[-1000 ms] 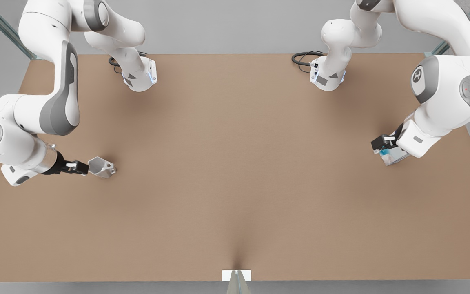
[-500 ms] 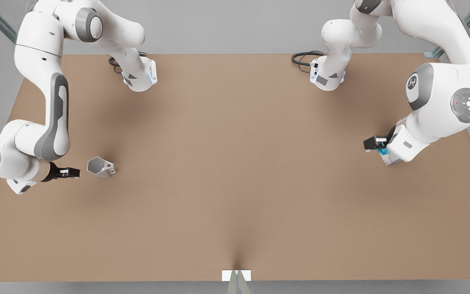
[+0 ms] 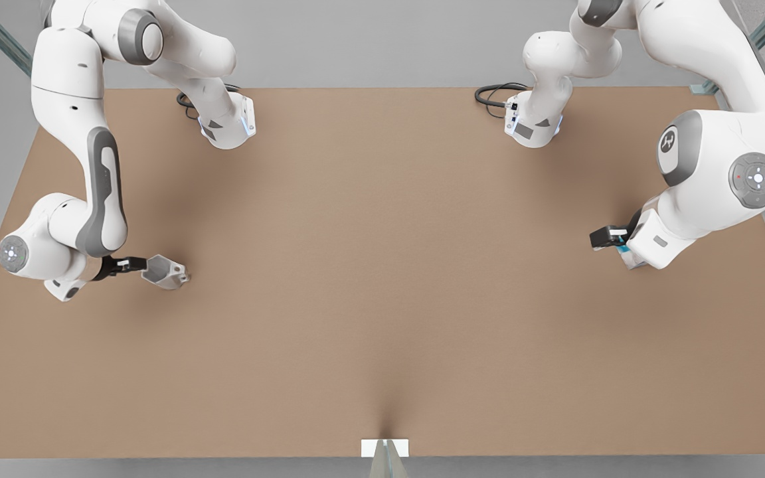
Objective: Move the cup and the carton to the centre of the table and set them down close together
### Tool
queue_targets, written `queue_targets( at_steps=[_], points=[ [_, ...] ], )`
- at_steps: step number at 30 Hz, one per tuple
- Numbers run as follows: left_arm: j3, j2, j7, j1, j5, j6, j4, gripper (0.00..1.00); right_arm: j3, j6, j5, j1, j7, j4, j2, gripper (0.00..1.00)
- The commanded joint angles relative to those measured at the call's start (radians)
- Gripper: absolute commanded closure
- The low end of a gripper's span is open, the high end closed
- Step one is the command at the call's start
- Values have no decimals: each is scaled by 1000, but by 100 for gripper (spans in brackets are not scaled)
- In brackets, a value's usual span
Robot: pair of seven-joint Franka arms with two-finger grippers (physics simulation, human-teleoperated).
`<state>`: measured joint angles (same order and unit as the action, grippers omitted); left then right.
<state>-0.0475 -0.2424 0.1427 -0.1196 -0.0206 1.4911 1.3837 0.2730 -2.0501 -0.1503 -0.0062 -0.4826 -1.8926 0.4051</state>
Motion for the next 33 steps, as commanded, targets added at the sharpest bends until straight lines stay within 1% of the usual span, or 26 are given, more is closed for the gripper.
queue_targets(
  at_steps=[1,7,9,14,17,18,19,20,22,24,26,33],
  points=[
    [0,0,0,0,-1,0,0,0,0,-12,0,2,-1,-9,0,0],
    [0,3,2,0,-1,-2,0,0,0,-45,-25,3,-24,-54,3,0],
    [0,2,2,0,-1,-2,0,0,0,-96,-29,11,-22,-82,5,0],
    [0,-1,2,0,5,-2,1,0,0,-108,-29,12,-30,-97,28,0],
    [0,-3,0,0,5,0,0,0,0,-169,-29,15,-30,-138,34,0],
    [0,-1,2,0,5,0,0,0,-1,-173,-31,15,-30,-137,41,3],
    [0,-1,0,0,5,0,0,0,-1,-173,-43,17,-27,-137,44,15],
    [0,-1,2,0,5,-2,1,0,-3,-171,-45,22,-11,-135,46,31],
    [0,0,3,-2,4,-5,0,0,-5,-170,-45,32,-1,-134,44,58],
    [0,0,2,0,4,-5,1,0,-5,-170,-45,34,-1,-132,43,69],
    [0,-1,2,0,4,-3,1,0,-5,-171,-43,34,-1,-132,43,78],
    [0,-1,2,-2,4,-3,1,0,-6,-171,-43,35,-8,-135,41,79]
  ],
)
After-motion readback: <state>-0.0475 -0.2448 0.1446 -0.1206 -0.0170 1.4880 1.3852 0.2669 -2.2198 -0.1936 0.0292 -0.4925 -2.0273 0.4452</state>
